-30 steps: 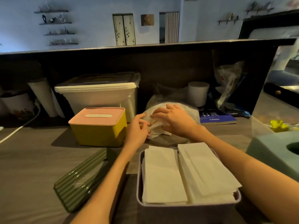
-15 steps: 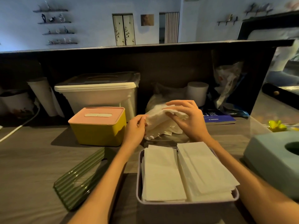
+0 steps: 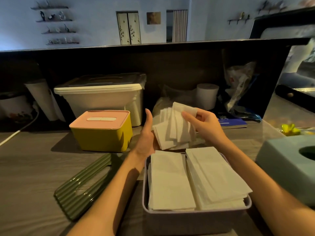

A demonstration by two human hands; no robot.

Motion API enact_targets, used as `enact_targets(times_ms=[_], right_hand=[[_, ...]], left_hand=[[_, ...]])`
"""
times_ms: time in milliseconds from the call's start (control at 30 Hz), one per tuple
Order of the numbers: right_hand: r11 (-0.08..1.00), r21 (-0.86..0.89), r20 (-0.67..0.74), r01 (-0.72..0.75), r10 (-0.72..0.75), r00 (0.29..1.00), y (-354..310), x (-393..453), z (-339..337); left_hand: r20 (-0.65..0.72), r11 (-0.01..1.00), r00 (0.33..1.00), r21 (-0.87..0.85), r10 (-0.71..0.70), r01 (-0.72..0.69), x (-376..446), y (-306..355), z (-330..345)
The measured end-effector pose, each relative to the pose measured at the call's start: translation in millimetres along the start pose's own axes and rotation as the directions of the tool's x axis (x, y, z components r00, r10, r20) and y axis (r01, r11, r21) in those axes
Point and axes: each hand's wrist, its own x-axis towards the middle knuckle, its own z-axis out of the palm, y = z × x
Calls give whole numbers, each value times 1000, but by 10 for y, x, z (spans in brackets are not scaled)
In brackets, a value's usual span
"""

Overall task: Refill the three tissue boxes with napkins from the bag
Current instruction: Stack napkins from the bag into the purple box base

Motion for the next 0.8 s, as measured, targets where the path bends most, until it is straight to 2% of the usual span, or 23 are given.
enact_targets(times_ms=[100,200,367,467,600,667,733,800], right_hand=[[999,-29,-17,16,-16,1000,6,-37,-3],[999,-34,-31,-4,3,1000,9,-52,3],[996,8,-141,-85,85,986,28,-40,-35],[989,87,-272,-118,138,952,10,0,-97],[965,231,-365,-127,207,908,-110,23,-191],[909,389,-305,-149,280,911,-163,38,-234],[815,534,-148,-225,352,924,-211,60,-257],[802,504,13,-321,365,931,-237,57,-224]], left_hand=[[68,987,992,126,-108,98,27,-13,3],[-65,963,992,241,-106,119,97,-77,-2],[-122,957,986,256,-111,139,36,-4,63],[-137,950,990,302,-41,81,51,2,12],[-254,969,966,227,-43,103,126,-79,-60],[-255,982,965,157,-61,103,126,-83,-64],[-255,991,962,60,-101,120,119,-49,-26],[-250,983,953,-102,-173,152,104,-8,1]])
